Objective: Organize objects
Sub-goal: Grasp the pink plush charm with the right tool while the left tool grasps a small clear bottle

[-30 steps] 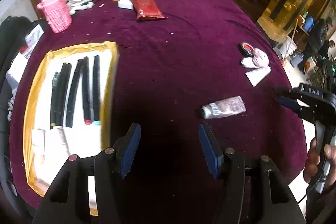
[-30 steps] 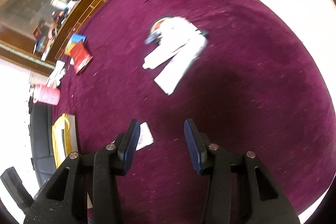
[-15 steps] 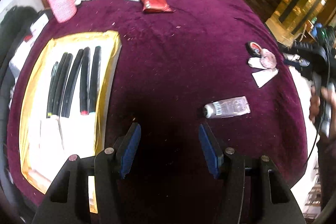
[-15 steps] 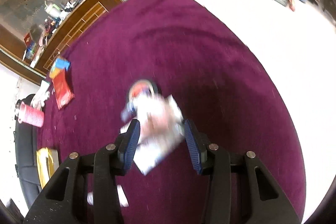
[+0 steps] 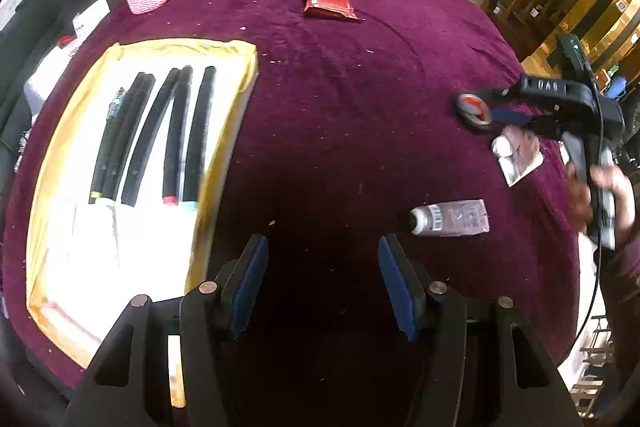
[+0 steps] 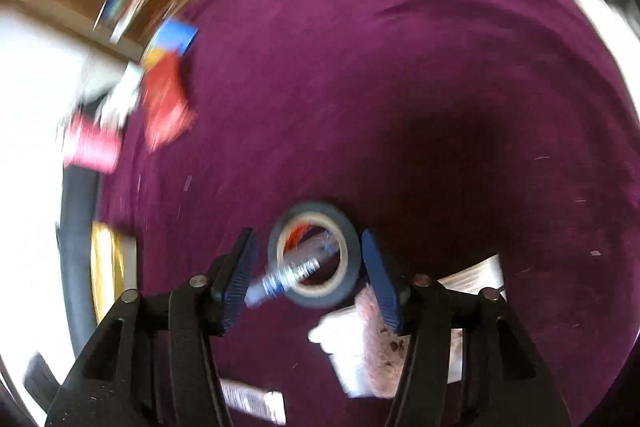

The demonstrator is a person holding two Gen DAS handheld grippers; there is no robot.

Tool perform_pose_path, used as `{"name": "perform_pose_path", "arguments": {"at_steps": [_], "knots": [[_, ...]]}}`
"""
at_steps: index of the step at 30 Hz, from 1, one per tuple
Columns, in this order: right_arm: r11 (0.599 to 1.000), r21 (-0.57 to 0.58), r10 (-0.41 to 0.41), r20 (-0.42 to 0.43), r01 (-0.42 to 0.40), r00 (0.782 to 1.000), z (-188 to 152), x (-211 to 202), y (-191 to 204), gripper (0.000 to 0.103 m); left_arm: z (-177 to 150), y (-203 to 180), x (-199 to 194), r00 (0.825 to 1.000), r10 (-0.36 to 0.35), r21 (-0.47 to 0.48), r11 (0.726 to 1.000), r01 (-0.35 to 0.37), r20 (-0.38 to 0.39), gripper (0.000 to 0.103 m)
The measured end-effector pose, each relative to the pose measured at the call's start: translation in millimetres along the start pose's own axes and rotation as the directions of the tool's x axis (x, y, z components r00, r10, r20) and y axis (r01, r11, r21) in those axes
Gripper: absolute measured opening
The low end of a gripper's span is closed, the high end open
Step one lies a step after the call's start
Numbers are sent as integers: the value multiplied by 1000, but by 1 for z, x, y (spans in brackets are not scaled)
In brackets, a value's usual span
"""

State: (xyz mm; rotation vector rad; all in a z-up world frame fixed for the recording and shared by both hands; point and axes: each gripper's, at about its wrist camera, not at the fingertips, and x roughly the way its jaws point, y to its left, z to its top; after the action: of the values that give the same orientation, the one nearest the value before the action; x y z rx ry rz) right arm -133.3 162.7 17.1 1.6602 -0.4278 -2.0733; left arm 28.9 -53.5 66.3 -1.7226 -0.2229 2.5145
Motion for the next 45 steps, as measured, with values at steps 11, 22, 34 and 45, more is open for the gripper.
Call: {"name": "perform_pose_path", "arguments": {"at_steps": [11, 22, 34, 45], "knots": [[998, -53, 23, 30, -21, 999, -42, -36, 20, 54, 45, -33, 18, 992, -119, 44, 992, 117, 37, 51], [999, 45, -14, 95, 10, 995, -69, -63, -13, 54, 119, -83, 94, 966, -251, -63, 965, 254, 58, 51], [998, 42, -60, 121, 56, 991, -86, -69, -20, 54, 125, -94, 100, 970, -237, -39, 970, 240, 62, 10], [997, 36, -69, 133, 65, 989, -82, -70, -16, 54, 107, -78, 34, 940, -309, -8, 949, 314, 145, 7]]}}
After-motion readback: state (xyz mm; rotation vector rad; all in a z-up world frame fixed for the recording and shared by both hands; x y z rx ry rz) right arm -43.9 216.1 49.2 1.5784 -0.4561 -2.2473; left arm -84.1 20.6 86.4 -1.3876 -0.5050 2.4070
